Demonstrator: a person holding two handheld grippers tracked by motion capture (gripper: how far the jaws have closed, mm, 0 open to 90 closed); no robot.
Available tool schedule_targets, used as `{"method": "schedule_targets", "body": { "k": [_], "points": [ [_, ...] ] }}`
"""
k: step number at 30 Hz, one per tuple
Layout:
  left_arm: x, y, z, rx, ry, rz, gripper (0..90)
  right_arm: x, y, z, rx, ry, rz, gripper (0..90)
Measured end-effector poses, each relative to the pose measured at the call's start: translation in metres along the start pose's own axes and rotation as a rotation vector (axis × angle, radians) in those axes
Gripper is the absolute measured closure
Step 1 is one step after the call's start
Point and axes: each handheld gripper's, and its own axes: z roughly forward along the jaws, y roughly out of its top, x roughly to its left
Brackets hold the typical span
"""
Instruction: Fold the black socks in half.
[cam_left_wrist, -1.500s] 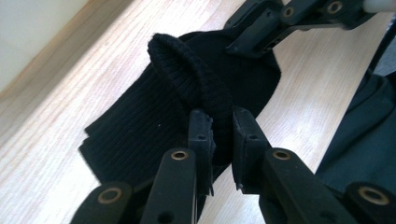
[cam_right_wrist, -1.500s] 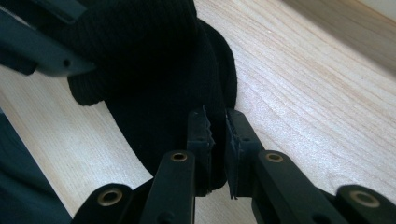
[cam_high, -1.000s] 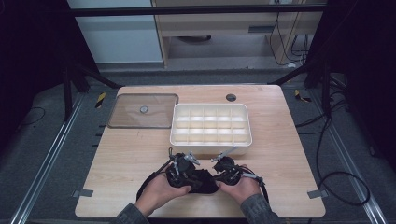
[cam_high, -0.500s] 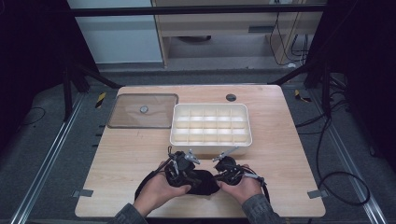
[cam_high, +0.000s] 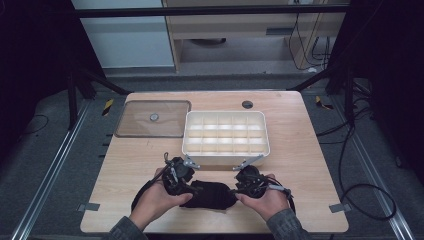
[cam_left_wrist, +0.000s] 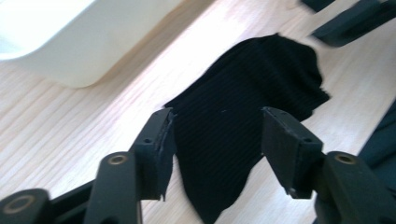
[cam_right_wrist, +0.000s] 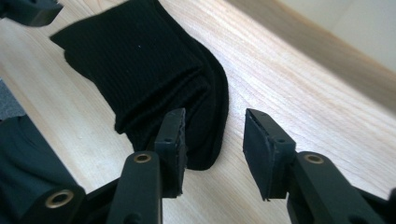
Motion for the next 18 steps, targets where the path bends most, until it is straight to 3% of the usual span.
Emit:
{"method": "schedule_targets", "body": {
  "k": [5, 9, 18],
  "points": [
    [0.011, -0.01, -0.007, -0.001, 0.036, -0.032, 30.5, 0.002, 0.007, -0.013, -0.023, -0.015, -0.022, 56.8],
    [0.019, -0.02, -0.01, -0.003, 0.035, -0.064, 23.1, 0.006, 0.014, -0.017, -0.023, -0.028, -0.031, 51.7],
    [0.026, -0.037, -0.011, -0.011, 0.029, -0.093, 18.0, 0.017, 0.025, -0.005, -0.003, -0.044, -0.049, 39.2]
  ]
}}
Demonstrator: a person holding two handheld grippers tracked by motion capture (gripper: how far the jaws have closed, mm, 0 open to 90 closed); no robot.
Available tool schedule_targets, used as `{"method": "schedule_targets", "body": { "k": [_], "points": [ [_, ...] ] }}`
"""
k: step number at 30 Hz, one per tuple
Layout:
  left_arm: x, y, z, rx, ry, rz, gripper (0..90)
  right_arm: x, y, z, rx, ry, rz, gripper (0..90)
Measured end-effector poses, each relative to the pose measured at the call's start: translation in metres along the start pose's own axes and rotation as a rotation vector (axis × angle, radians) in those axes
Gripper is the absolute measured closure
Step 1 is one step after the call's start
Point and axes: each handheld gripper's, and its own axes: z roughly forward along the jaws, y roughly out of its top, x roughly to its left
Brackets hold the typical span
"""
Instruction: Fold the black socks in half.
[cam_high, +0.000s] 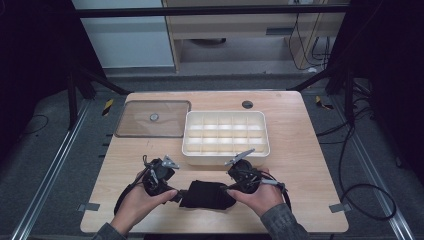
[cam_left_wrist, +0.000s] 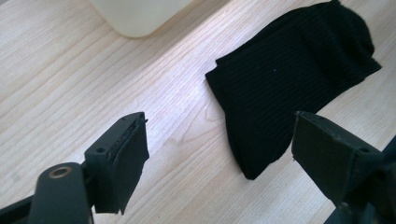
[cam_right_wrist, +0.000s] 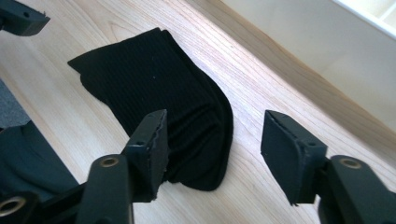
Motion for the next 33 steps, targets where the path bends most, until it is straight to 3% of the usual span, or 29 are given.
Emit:
{"method": "schedule_targets", "body": {
  "k": [6, 11, 27, 33],
  "points": [
    [0.002, -0.007, 0.006, 0.009, 0.002, -0.014, 18.6, 0.006, 0.007, 0.015, 0.021, 0.005, 0.006, 33.5],
    [0.002, -0.012, 0.011, 0.02, 0.001, -0.018, 20.2, 0.007, 0.01, 0.026, 0.036, 0.005, 0.013, 33.8],
    [-0.006, -0.02, 0.028, 0.049, -0.045, -0.008, 30.0, -0.005, 0.001, 0.035, 0.073, 0.012, 0.023, 52.2],
    [-0.009, -0.022, 0.035, 0.059, -0.063, -0.007, 37.7, -0.007, -0.003, 0.039, 0.088, 0.024, 0.023, 58.8]
  ]
}}
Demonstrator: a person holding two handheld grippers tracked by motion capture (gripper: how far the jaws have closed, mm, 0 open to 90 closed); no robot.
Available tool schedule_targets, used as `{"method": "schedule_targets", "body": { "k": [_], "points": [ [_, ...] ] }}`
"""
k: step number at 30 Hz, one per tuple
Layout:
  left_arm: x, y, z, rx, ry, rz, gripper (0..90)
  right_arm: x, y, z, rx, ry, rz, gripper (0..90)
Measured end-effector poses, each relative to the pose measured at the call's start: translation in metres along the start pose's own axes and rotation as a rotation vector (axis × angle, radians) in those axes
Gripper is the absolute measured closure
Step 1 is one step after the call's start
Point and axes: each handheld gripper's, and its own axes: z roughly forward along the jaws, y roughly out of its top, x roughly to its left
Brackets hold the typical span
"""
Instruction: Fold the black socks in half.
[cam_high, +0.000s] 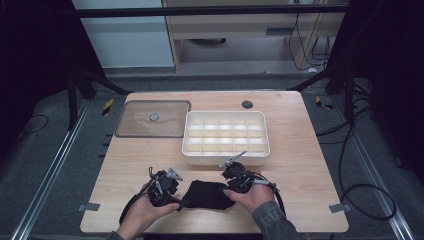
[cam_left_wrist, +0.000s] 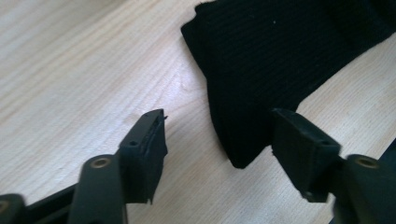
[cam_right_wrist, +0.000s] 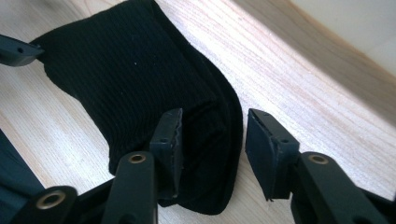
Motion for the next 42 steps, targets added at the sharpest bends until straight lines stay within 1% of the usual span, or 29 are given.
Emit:
{"method": "schedule_targets", "body": {
  "k": [2, 4, 6, 10, 13, 16, 19, 22, 23, 25, 29, 30, 33, 35, 37, 38, 40, 42],
  "points": [
    [-0.001, -0.001, 0.003, 0.005, -0.011, 0.001, 40.1, -0.001, -0.001, 0.001, 0.004, 0.005, -0.004, 60.6],
    [-0.001, -0.001, 0.005, 0.009, -0.019, -0.004, 43.3, 0.0, -0.003, 0.002, 0.013, 0.009, 0.005, 62.8],
    [0.0, -0.001, 0.006, 0.01, -0.025, -0.007, 46.0, -0.001, -0.004, 0.003, 0.017, 0.015, 0.002, 65.8],
    [0.0, -0.001, 0.01, 0.013, -0.052, -0.017, 52.4, 0.0, -0.006, 0.005, 0.027, 0.025, -0.011, 69.0],
    [-0.001, -0.002, 0.011, 0.013, -0.063, -0.012, 58.5, -0.001, -0.007, 0.005, 0.029, 0.03, -0.011, 70.9],
    [-0.001, -0.002, 0.012, 0.016, -0.072, -0.006, 62.5, -0.001, -0.008, 0.005, 0.032, 0.033, -0.013, 71.8],
    [-0.001, -0.001, 0.013, 0.019, -0.077, 0.001, 67.9, -0.001, -0.009, 0.005, 0.035, 0.037, -0.008, 72.6],
    [0.0, -0.001, 0.013, 0.02, -0.079, 0.008, 72.7, -0.002, -0.01, 0.006, 0.036, 0.038, -0.015, 73.7],
    [0.0, -0.001, 0.013, 0.02, -0.081, 0.008, 74.6, -0.001, -0.01, 0.007, 0.04, 0.041, -0.009, 74.0],
    [0.001, 0.0, 0.013, 0.021, -0.086, 0.013, 77.5, -0.002, -0.01, 0.007, 0.037, 0.042, -0.016, 75.6],
    [0.005, 0.001, 0.013, 0.023, -0.081, 0.017, 80.4, 0.0, -0.011, 0.007, 0.037, 0.05, -0.007, 77.5],
    [0.006, 0.002, 0.012, 0.023, -0.078, 0.018, 80.6, 0.0, -0.011, 0.007, 0.034, 0.053, -0.015, 77.7],
    [0.01, 0.004, 0.011, 0.027, -0.067, 0.02, 80.9, 0.002, -0.012, 0.008, 0.032, 0.064, -0.011, 78.0],
    [0.013, 0.006, 0.009, 0.026, -0.058, 0.018, 80.9, 0.003, -0.012, 0.009, 0.024, 0.067, -0.022, 78.2],
    [0.015, 0.008, 0.008, 0.026, -0.051, 0.019, 81.0, 0.005, -0.012, 0.01, 0.022, 0.073, -0.019, 78.2],
    [0.017, 0.008, 0.007, 0.026, -0.049, 0.02, 81.0, 0.006, -0.012, 0.01, 0.022, 0.075, -0.011, 78.2],
    [0.019, 0.009, 0.004, 0.024, -0.047, 0.021, 81.0, 0.007, -0.011, 0.011, 0.015, 0.079, -0.019, 78.2],
    [0.021, 0.01, 0.001, 0.023, -0.045, 0.023, 81.0, 0.009, -0.01, 0.012, 0.013, 0.083, -0.014, 78.3]
  ]
}}
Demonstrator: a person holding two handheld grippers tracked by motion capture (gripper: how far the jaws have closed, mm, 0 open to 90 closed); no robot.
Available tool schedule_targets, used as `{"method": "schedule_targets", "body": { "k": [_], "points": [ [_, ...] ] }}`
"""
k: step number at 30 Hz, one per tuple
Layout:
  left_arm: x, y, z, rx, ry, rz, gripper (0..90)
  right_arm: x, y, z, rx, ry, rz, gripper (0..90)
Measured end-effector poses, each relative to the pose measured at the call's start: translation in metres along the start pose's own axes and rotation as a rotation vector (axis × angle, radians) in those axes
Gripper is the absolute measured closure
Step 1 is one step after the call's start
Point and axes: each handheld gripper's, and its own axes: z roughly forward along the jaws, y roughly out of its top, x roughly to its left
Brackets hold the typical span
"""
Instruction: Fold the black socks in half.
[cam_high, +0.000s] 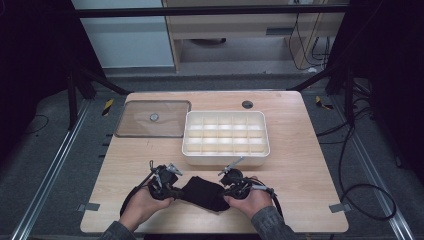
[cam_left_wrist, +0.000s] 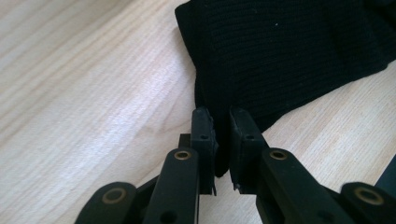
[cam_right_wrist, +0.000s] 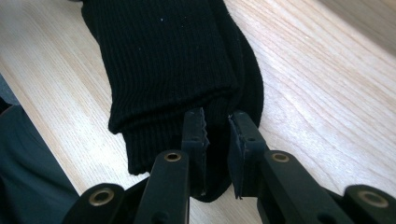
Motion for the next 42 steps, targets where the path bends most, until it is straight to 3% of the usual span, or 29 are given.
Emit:
{"method": "schedule_targets", "body": {
  "k": [6, 13, 24, 42],
  "points": [
    [-0.005, 0.004, -0.012, -0.026, 0.003, 0.019, 81.0, 0.002, 0.002, 0.002, -0.004, 0.001, -0.002, 78.5],
    [-0.021, 0.013, -0.023, -0.049, -0.005, 0.068, 81.1, 0.002, 0.001, 0.003, -0.006, -0.002, -0.004, 78.6],
    [-0.049, 0.026, -0.02, -0.06, -0.039, 0.135, 81.1, 0.0, 0.0, 0.003, -0.019, 0.014, 0.011, 78.6],
    [-0.07, 0.035, -0.021, -0.091, -0.077, 0.171, 81.5, -0.004, -0.002, 0.004, -0.033, 0.029, 0.032, 78.4]
  ]
}}
